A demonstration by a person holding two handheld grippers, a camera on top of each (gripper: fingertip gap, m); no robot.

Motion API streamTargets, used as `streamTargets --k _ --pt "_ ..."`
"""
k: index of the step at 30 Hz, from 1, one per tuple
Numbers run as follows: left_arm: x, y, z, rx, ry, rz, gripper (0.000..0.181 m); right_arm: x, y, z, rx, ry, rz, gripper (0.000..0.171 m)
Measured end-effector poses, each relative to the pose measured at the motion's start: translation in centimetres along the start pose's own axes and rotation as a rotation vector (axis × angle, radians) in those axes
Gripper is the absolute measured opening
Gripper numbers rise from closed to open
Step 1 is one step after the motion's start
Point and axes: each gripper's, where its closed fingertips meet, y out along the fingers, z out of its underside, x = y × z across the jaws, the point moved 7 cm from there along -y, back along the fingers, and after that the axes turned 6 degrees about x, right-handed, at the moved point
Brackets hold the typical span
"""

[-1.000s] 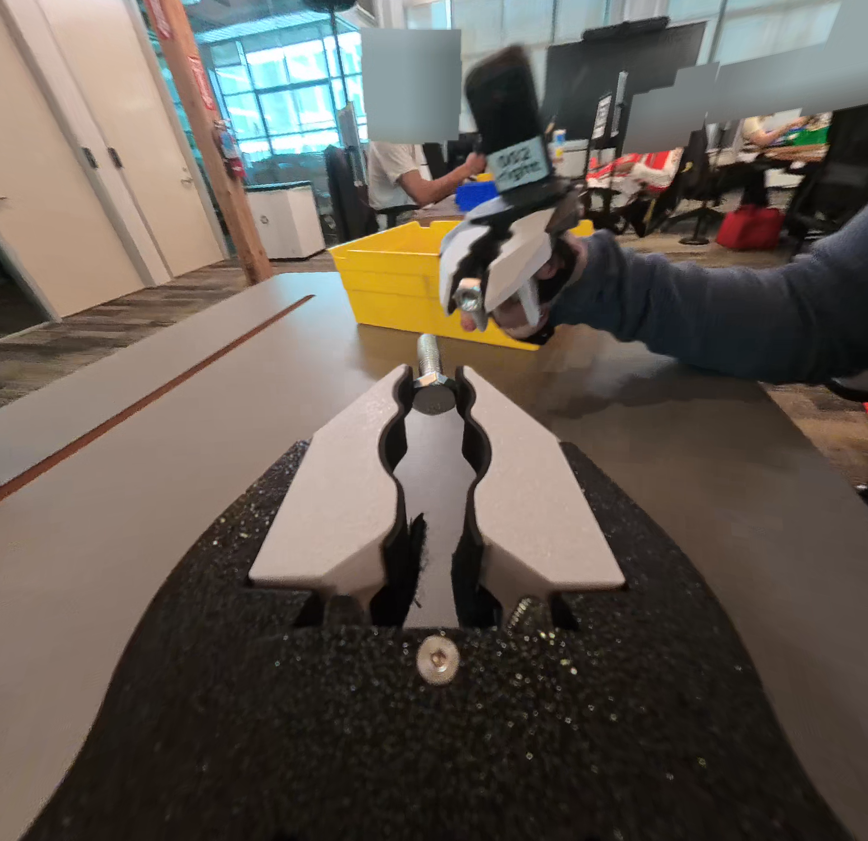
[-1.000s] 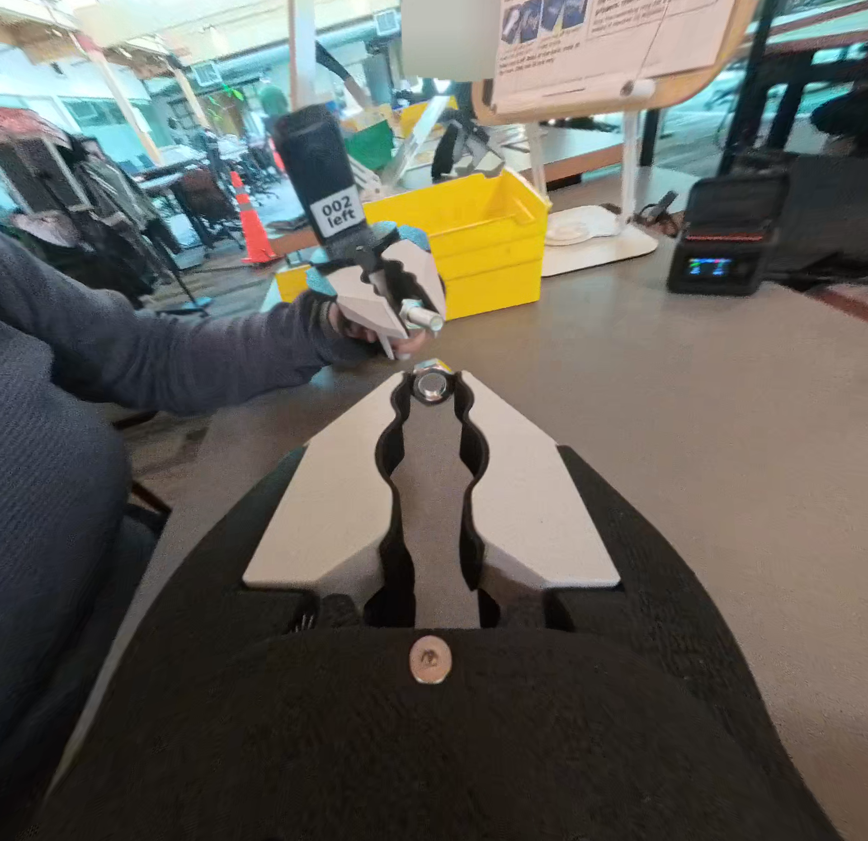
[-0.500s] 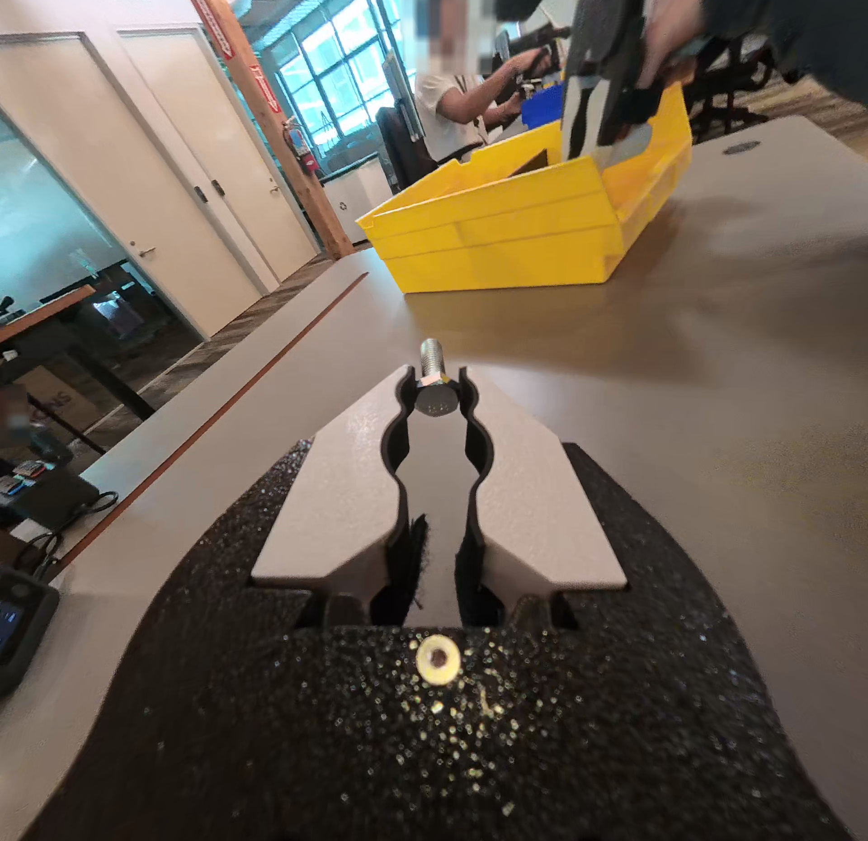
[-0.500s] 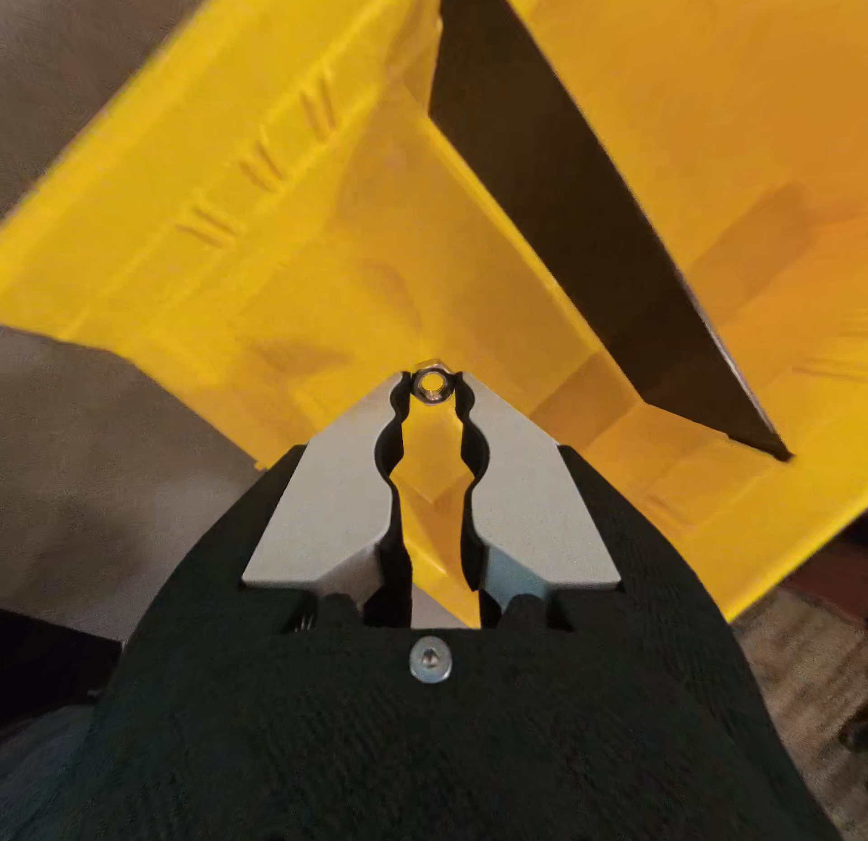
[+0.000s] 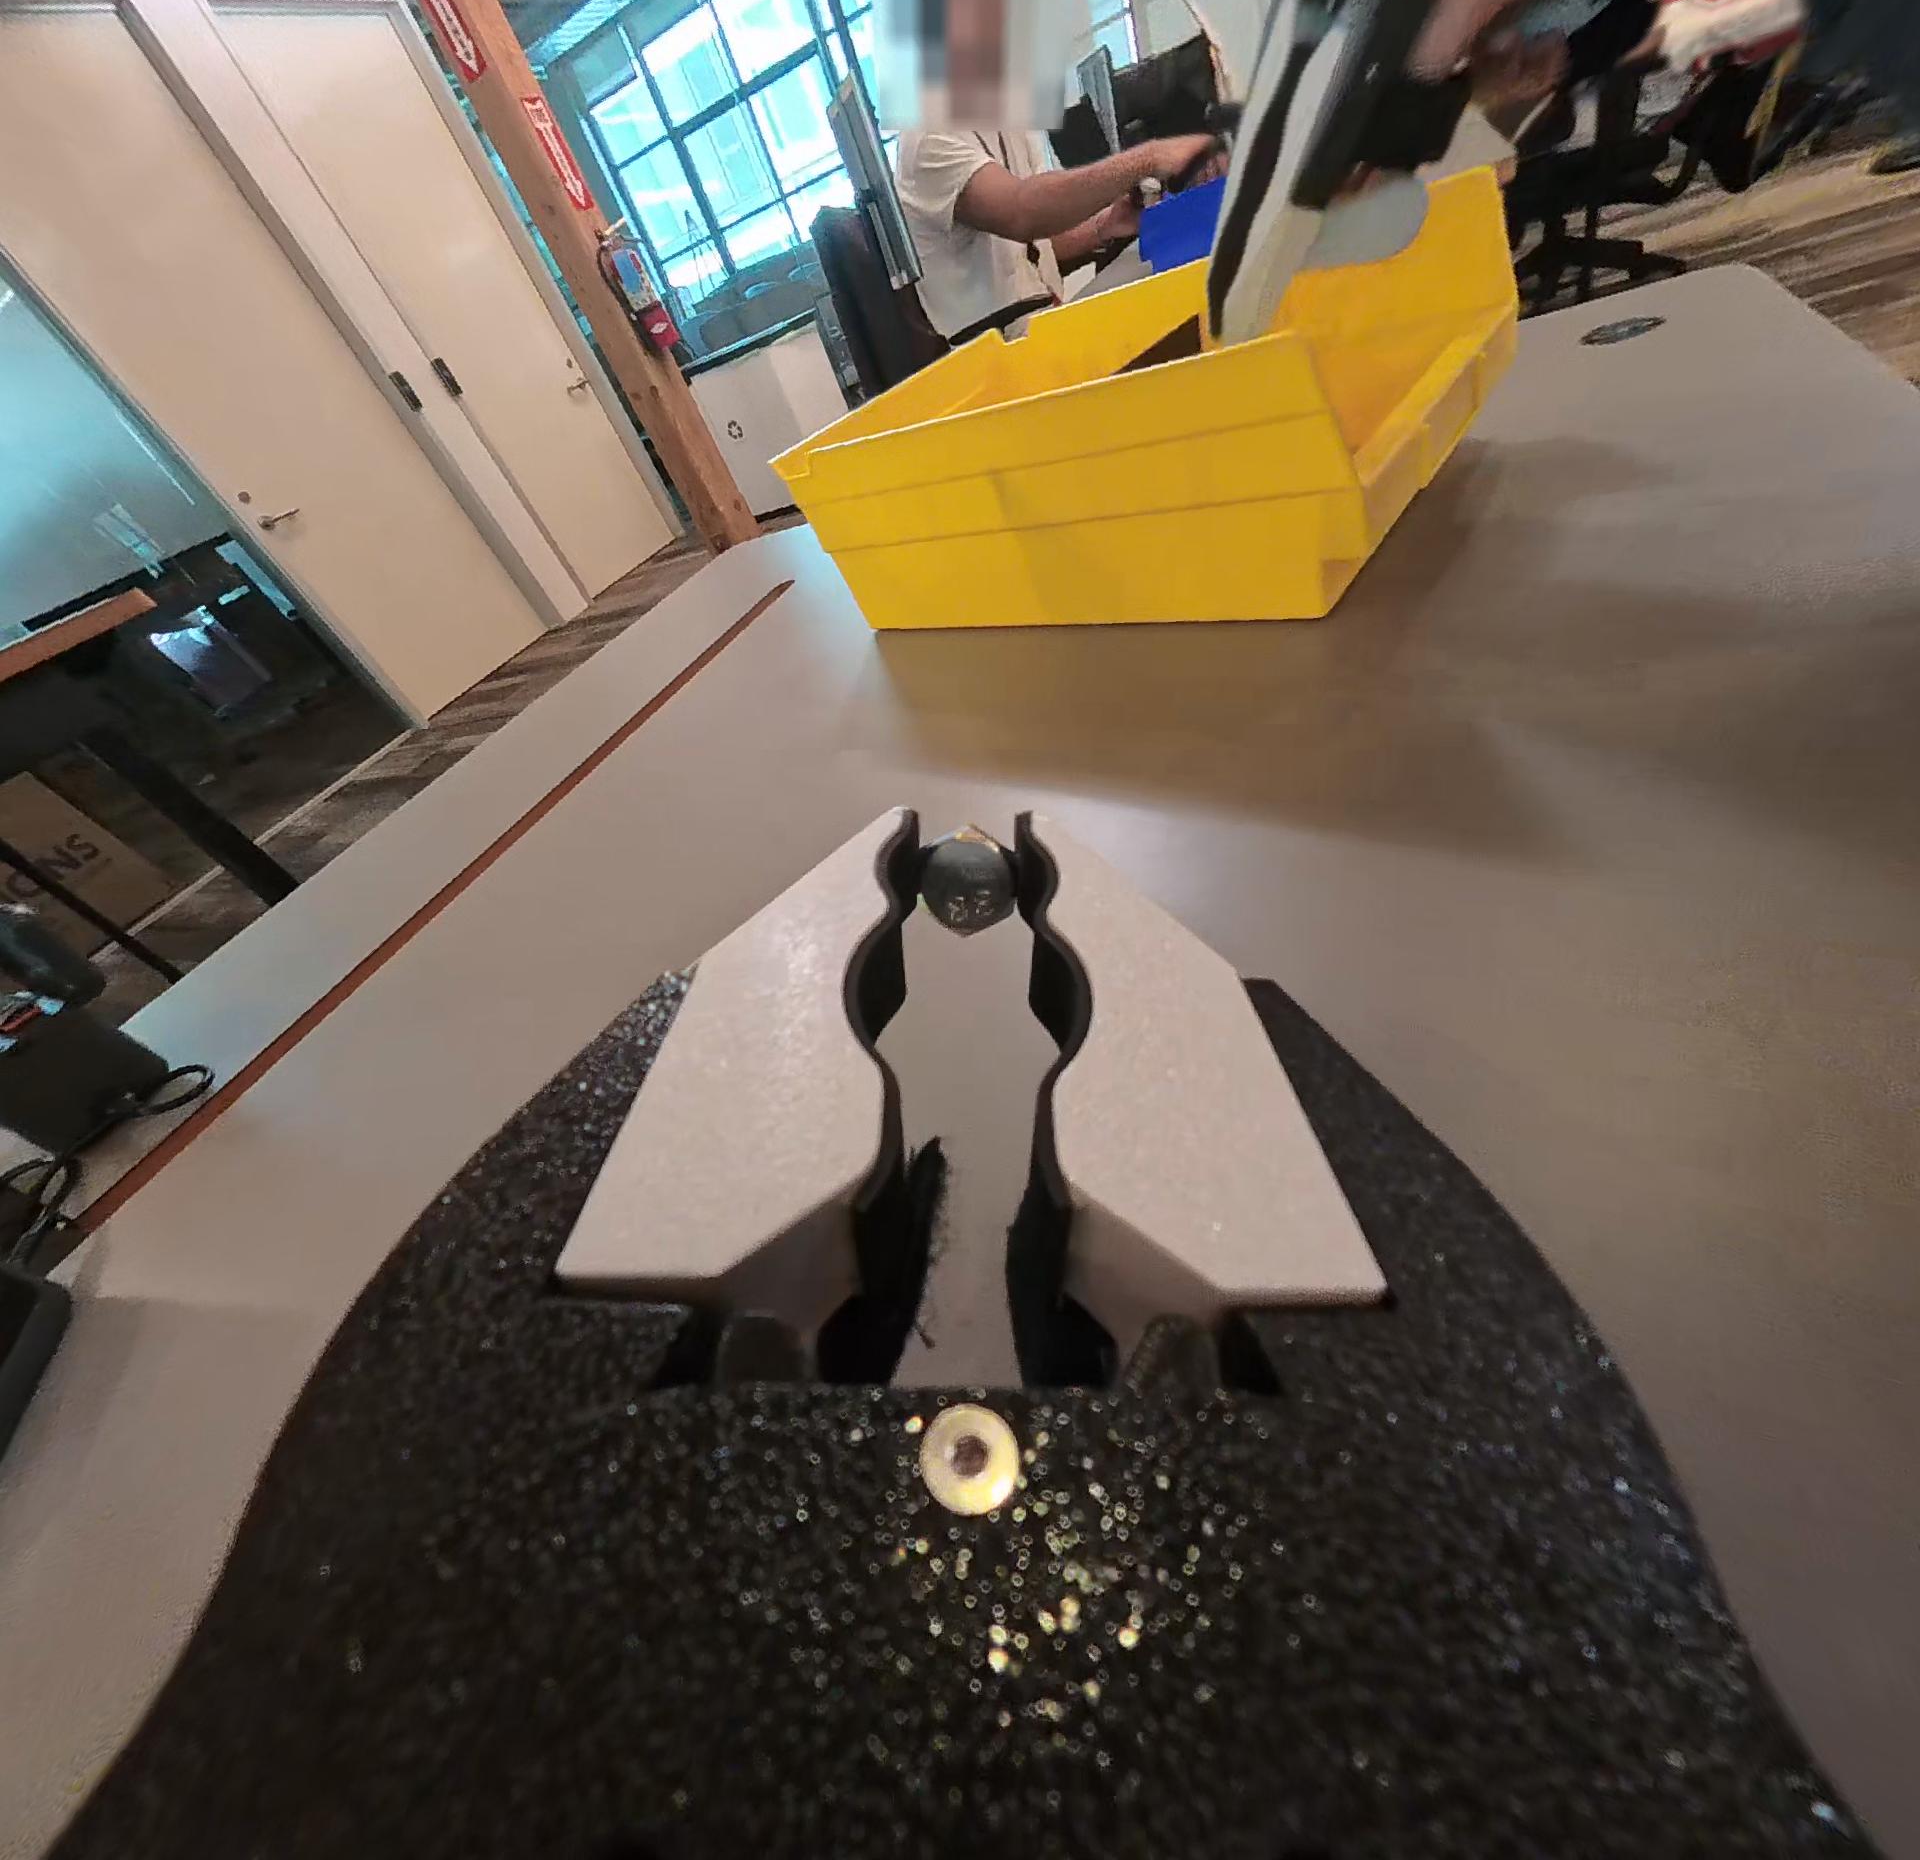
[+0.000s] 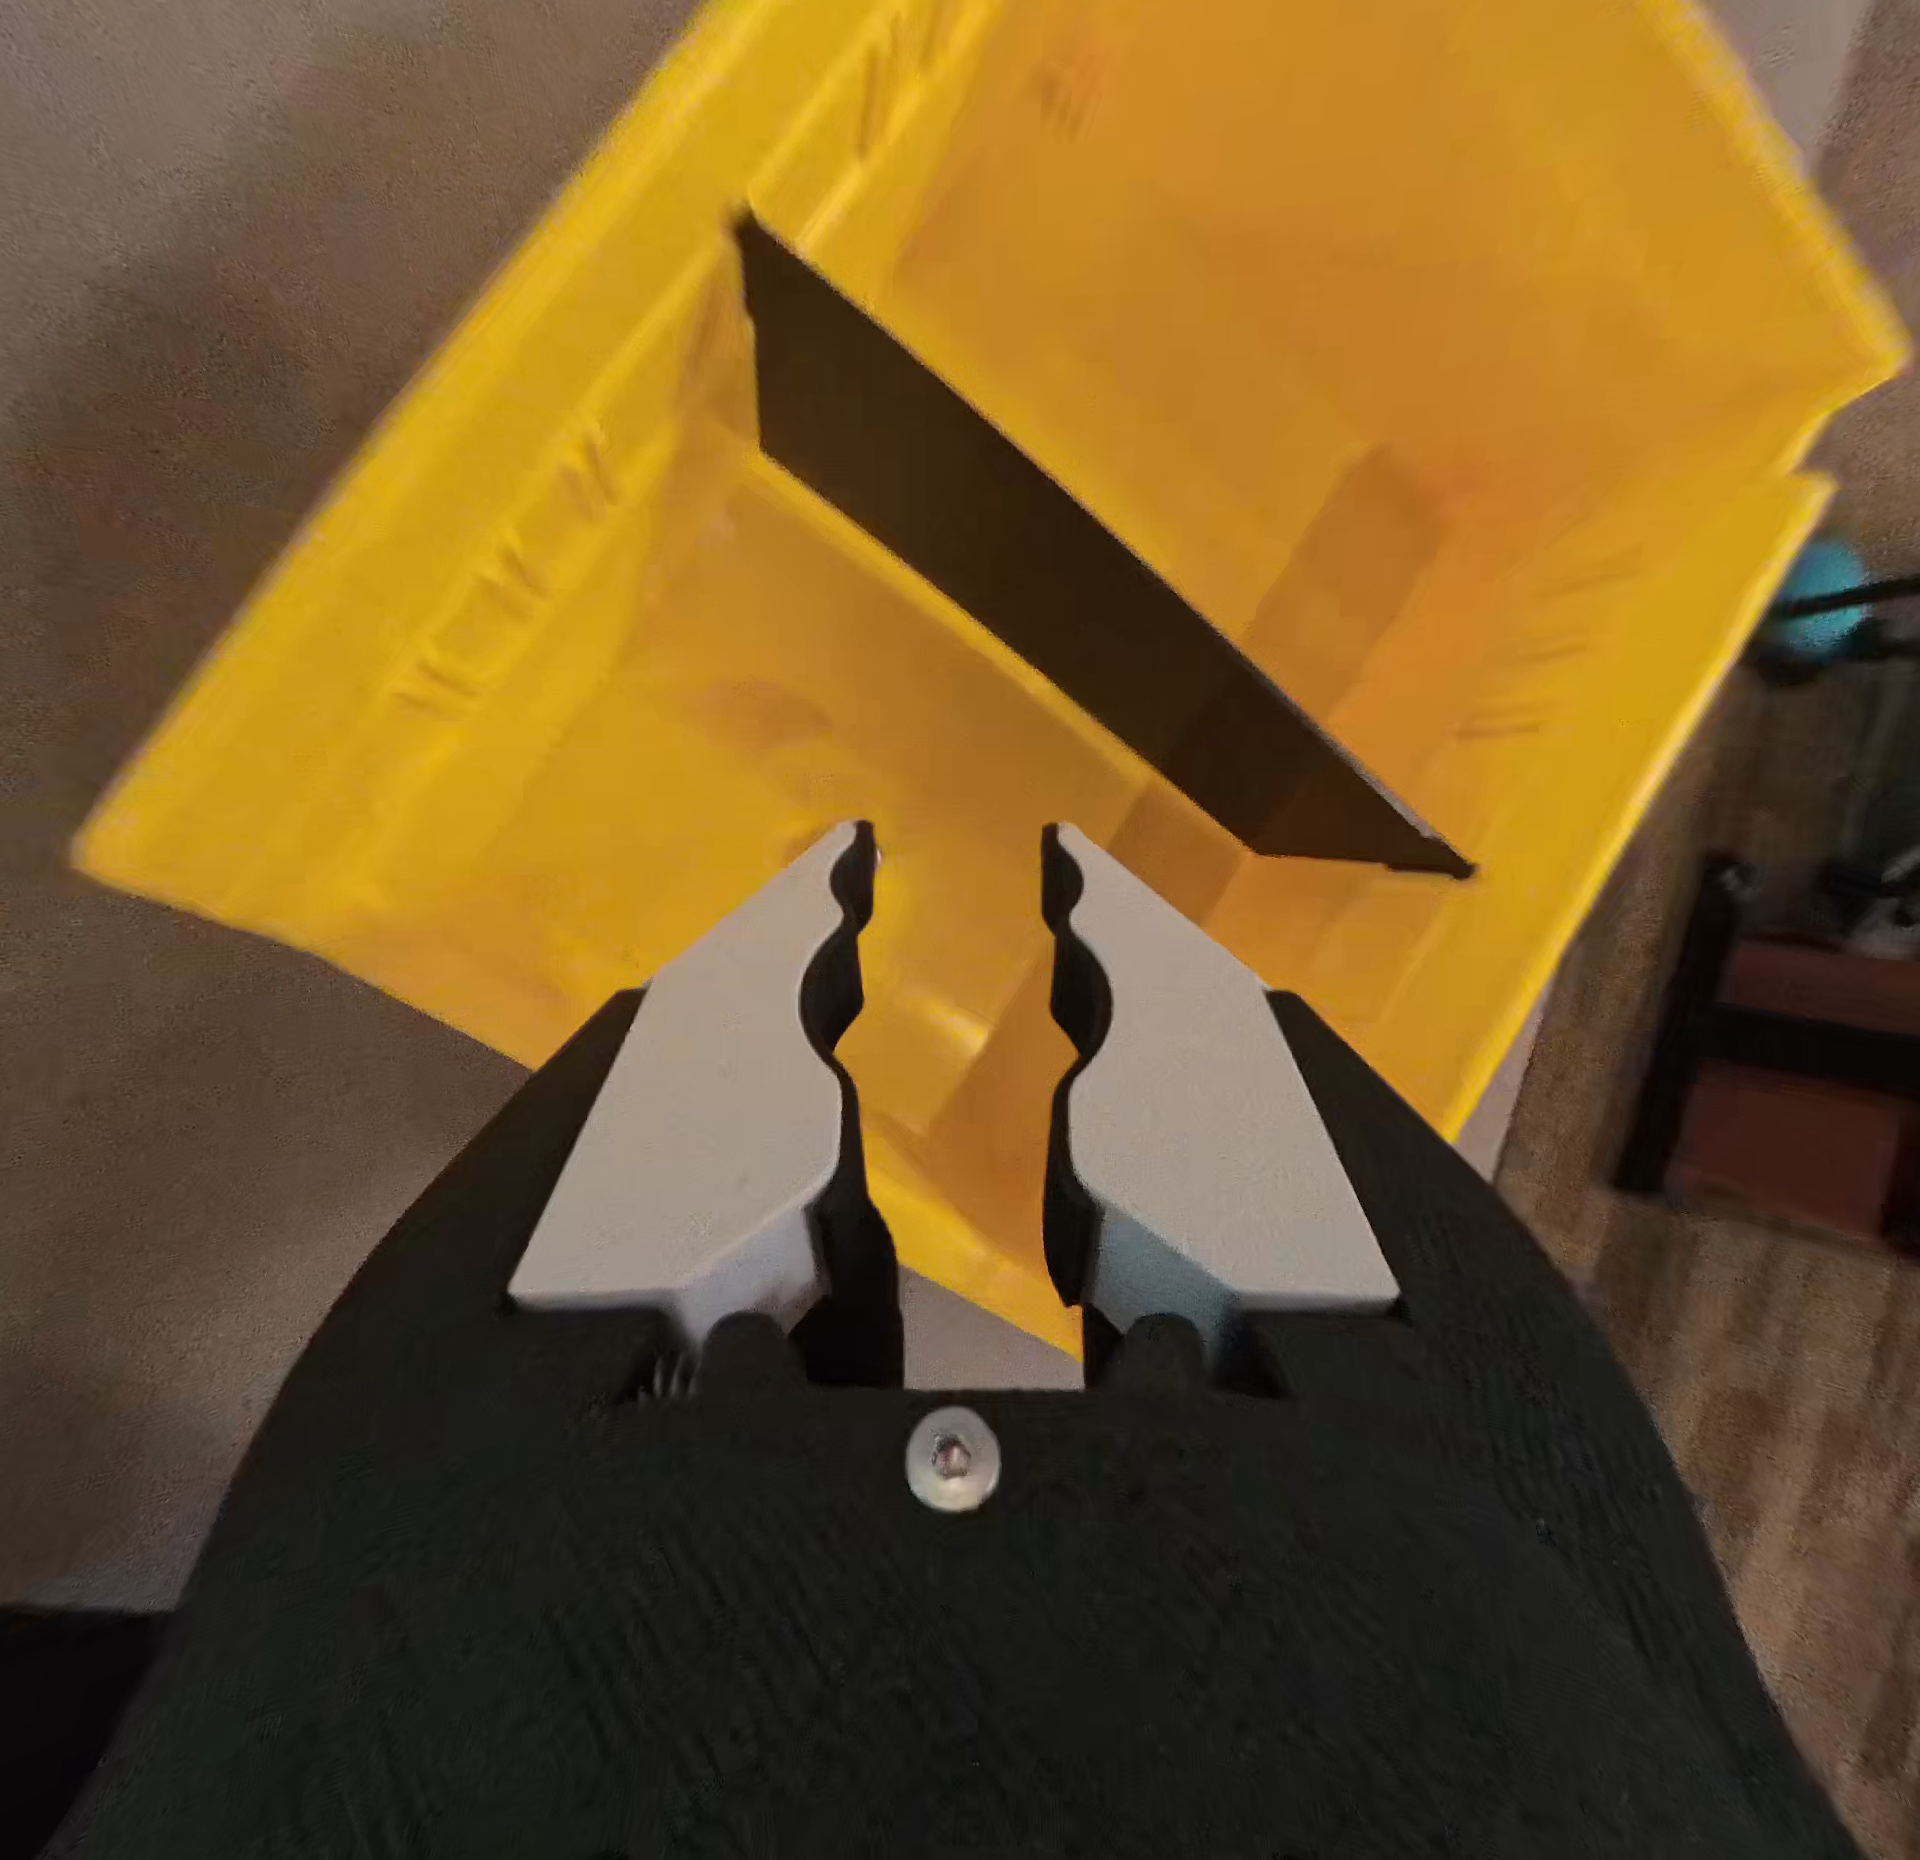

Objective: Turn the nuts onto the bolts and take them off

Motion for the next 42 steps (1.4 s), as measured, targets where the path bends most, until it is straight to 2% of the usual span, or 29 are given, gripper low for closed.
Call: streamTargets --k 1,3,6,9,11,13,16,17,19,24,26,27,30,32,34,38,40,42 --pt "0.3 -0.1 0.0 0.003 -0.015 -0.018 0.016 1.1 -1.5 -1.1 -0.107 -0.01 0.036 0.031" --pt "1.0 -0.3 0.2 0.007 -0.045 -0.069 0.016 5.0 -4.7 -4.5 -0.437 -0.069 0.042 0.029" --pt "2.1 -0.9 0.2 -0.026 -0.093 -0.129 0.016 13.6 -7.7 -8.9 -0.958 -0.151 -0.085 0.025" --pt "2.9 -1.5 0.3 -0.05 -0.122 -0.165 0.016 20.5 -5.5 -11.5 -1.189 -0.19 -0.184 0.025" --pt "3.4 -1.8 0.4 -0.06 -0.14 -0.195 0.016 23.0 -2.9 -12.4 -1.289 -0.164 -0.202 0.025" --pt "3.6 -1.9 0.5 -0.076 -0.189 -0.179 0.016 24.5 -0.7 -12.4 -1.384 -0.235 -0.029 0.025" --pt "4.4 -2.3 0.8 -0.087 -0.259 -0.207 0.016 27.3 1.1 -11.6 -1.343 -0.677 0.321 0.025" --pt "4.6 -2.4 0.8 -0.098 -0.276 -0.21 0.016 28.0 1.8 -11.3 -1.339 -0.777 0.381 0.025" --pt "4.7 -2.5 0.7 -0.125 -0.302 -0.187 0.016 29.0 3.2 -11.4 -1.251 -0.886 0.365 0.034" --pt "3.9 -2.2 0.3 -0.155 -0.318 -0.059 0.016 29.7 3.2 -12.2 -1.268 -0.868 0.395 0.034" --pt "3.5 -1.9 0.2 -0.152 -0.296 -0.025 0.016 29.7 3.0 -12.1 -1.286 -0.863 0.444 0.014" --pt "3.4 -1.9 0.1 -0.161 -0.292 -0.029 0.016 29.6 3.0 -12.1 -1.278 -0.863 0.46 0.009" --pt "3.2 -2.4 -0.7 -0.275 -0.301 -0.051 0.055 29.3 3.1 -12.5 -1.245 -0.83 0.482 0.008" --pt "3.7 -2.3 -0.6 -0.258 -0.317 -0.109 0.082 28.7 3.1 -12.6 -1.235 -0.788 0.485 0.008" --pt "4.2 -2.3 -0.2 -0.231 -0.333 -0.161 0.092 27.9 2.5 -12.7 -1.241 -0.737 0.478 0.008" --pt "5.0 -2.7 0.2 -0.235 -0.361 -0.197 0.089 24.7 -1.8 -12.8 -1.207 -0.669 0.552 0.008" --pt "5.2 -2.7 0.3 -0.237 -0.368 -0.206 0.084 21.1 -4.8 -12.7 -1.091 -0.623 0.545 0.008" --pt "5.2 -2.5 0.4 -0.226 -0.371 -0.202 0.082 16.6 -6.3 -12.7 -0.897 -0.621 0.414 0.008"
